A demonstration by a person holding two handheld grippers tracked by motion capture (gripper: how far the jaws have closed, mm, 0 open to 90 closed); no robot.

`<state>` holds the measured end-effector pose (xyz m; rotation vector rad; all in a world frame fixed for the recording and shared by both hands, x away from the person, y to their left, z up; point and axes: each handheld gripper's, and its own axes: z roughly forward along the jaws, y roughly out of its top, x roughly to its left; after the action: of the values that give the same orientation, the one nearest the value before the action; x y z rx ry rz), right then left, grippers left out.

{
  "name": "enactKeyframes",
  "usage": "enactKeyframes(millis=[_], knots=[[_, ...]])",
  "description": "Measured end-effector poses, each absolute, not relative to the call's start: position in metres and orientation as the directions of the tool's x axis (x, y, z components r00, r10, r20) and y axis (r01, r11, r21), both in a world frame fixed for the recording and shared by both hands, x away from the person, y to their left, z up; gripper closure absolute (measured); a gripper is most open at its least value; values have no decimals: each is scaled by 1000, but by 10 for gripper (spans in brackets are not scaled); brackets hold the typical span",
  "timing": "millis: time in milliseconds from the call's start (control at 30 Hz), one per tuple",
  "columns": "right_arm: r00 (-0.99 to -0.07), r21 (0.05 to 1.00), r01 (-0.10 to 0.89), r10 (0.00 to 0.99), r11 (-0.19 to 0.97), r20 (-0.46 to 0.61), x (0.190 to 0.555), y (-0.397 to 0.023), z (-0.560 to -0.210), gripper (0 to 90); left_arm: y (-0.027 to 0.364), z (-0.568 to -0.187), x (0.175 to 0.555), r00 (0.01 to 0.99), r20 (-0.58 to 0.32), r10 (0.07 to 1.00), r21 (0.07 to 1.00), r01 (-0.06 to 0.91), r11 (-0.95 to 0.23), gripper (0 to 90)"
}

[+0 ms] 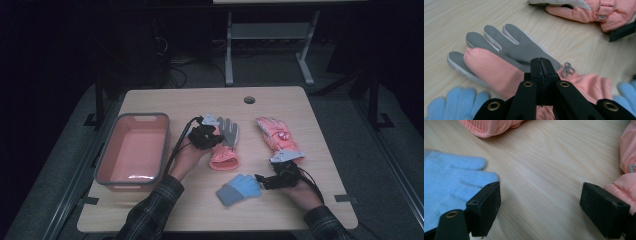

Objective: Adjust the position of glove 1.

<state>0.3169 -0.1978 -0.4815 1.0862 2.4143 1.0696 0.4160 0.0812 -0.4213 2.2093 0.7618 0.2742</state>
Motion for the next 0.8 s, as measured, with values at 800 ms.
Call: enactKeyframes(millis=[800], knots=[[-675,728,526,737,440,43,317,-198,-481,164,40,-440,437,827,-48,560,670,443,-596,896]])
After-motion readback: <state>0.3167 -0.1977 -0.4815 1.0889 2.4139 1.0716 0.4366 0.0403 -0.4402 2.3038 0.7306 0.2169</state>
